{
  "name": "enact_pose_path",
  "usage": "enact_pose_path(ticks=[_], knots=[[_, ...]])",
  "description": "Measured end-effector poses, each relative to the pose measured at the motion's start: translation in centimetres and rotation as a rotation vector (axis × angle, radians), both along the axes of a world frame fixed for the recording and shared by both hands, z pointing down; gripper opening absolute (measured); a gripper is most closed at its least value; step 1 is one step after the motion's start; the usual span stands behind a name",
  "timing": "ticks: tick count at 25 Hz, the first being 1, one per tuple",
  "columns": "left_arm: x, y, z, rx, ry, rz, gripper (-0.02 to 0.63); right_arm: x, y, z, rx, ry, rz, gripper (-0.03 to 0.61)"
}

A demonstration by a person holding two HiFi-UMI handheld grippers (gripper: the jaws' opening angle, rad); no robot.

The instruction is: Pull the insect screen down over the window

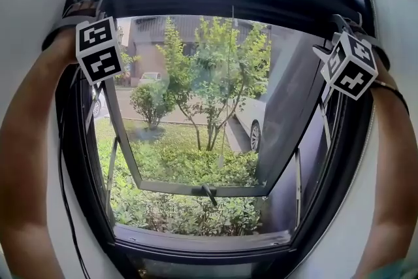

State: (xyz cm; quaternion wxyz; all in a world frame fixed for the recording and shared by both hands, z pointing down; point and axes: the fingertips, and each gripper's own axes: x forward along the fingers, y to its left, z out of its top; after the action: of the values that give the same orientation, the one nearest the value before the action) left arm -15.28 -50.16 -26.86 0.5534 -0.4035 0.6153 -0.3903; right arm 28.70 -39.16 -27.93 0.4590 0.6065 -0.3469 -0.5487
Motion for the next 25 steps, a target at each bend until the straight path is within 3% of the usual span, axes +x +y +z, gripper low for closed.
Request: enact_pose_path(ticks=[6,13,25], knots=[[-0.2,0.4,1.6,-0.039,-0.038,-0.042,0.408,0.1,0.2,2.1,-0.08,-0.004,0.014,0.238],[-0.5,1.4,6.9,-0.154,-0.107,-0.042,0.407,0.0,0.8,6.9,-0.175,-0.023,-0.012,0.238],[-0.5,2.8,17.2,-0.381,-0.079,0.011,0.403,-0.1,1.6,16.6,-0.405,-0.09,-0.008,0.232]])
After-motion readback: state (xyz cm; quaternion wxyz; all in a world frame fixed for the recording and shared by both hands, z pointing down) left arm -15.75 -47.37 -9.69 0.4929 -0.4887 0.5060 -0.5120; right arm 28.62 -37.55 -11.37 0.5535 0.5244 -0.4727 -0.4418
